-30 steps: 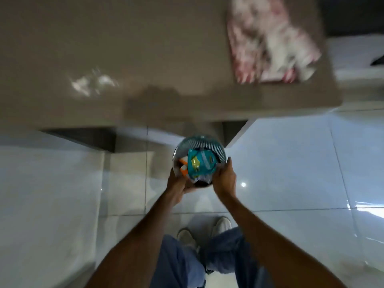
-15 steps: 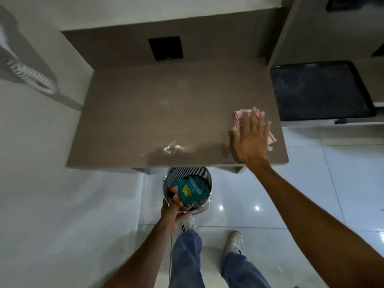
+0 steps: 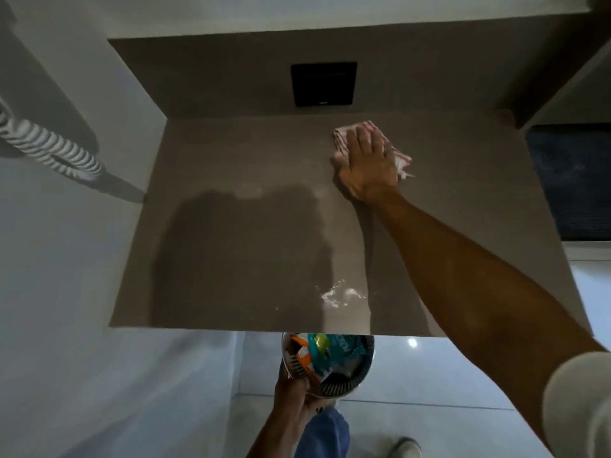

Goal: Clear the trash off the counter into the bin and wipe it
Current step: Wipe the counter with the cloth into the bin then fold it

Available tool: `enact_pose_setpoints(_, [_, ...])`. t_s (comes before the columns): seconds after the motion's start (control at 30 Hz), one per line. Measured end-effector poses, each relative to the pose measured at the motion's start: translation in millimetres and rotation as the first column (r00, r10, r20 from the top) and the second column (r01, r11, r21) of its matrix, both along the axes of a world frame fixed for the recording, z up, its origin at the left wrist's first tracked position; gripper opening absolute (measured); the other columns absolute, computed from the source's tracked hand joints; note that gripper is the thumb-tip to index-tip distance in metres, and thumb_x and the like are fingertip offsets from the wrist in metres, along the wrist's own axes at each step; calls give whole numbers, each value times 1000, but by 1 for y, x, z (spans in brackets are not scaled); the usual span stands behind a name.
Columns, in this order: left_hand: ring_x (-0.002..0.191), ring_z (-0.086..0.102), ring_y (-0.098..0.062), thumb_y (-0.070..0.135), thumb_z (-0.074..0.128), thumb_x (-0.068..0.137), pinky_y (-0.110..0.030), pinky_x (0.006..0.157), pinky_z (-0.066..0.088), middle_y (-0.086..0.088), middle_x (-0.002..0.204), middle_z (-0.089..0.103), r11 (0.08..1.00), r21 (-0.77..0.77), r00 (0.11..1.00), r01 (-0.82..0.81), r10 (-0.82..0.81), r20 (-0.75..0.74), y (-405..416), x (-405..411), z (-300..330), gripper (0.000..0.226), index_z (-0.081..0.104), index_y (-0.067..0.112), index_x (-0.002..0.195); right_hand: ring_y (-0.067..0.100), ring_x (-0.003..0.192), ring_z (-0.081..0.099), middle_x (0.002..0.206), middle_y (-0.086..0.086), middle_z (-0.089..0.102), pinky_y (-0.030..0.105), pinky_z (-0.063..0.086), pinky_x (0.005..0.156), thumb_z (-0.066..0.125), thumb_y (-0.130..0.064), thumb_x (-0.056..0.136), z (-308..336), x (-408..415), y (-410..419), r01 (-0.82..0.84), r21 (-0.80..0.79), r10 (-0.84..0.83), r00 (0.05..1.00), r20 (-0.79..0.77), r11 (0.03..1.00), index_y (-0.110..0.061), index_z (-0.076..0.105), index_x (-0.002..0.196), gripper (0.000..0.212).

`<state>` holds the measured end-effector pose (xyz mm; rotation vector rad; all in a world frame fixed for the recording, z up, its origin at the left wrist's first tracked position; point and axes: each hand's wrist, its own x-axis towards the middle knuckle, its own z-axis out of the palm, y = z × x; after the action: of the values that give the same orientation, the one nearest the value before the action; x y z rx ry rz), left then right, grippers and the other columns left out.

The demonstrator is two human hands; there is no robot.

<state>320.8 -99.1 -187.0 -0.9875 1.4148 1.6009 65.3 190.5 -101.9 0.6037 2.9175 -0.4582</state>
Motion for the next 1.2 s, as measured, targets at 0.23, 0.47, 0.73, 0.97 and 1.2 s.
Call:
enact_pose_setpoints(0.23, [99, 74, -39, 1, 64, 98, -38, 56, 65, -25, 121, 74, 999, -3, 999, 40, -40, 9, -25, 10, -10, 34, 64, 13, 130, 31, 158, 14, 170, 5, 19, 55, 16, 127, 23, -50, 107, 2, -7, -82, -495, -21, 493, 867, -67, 868, -32, 24, 160, 56])
enact_pose_setpoints(0.47, [106, 76, -39, 25, 93, 67, -59, 87, 64, -18, 124, 75, 996, -7, 994, 93, -93, -55, -46, 49, 10, 74, 61, 27, 134, 14, 159, 13, 171, -1, 19, 31, 3, 127, 28, -44, 110, 3, 116, -67, -632, -125, 621, 774, -124, 764, -26, 29, 160, 53])
enact_pose_setpoints(0.73, [108, 71, -34, 23, 78, 90, -47, 73, 67, -12, 125, 72, 995, 56, 990, -88, 94, -104, -64, 94, 15, 53, 58, 28, 140, 24, 160, -3, 173, 1, 2, 48, 0, 130, 15, -47, 109, -2, 230, -78, -139, -214, 136, 990, -29, 967, -24, 9, 163, 59])
enact_pose_setpoints(0.97, [107, 68, -34, 17, 71, 98, -58, 83, 65, -14, 134, 65, 981, 79, 975, -178, 187, -120, -73, 96, 14, 50, 53, 27, 144, 28, 160, -7, 173, 5, -4, 51, 0, 130, 22, -60, 102, -6, 205, -160, -271, -170, 276, 961, 4, 947, -18, 2, 163, 77])
enact_pose_setpoints(1.2, [117, 64, -38, 16, 66, 102, -59, 82, 64, -17, 145, 58, 991, 42, 976, -130, 135, -168, -74, 74, 21, 50, 48, 24, 149, 26, 158, 18, 170, 0, 22, 39, 7, 122, 67, -6, 84, -14, 209, -187, -626, -98, 602, 774, -195, 773, -27, 29, 159, 87])
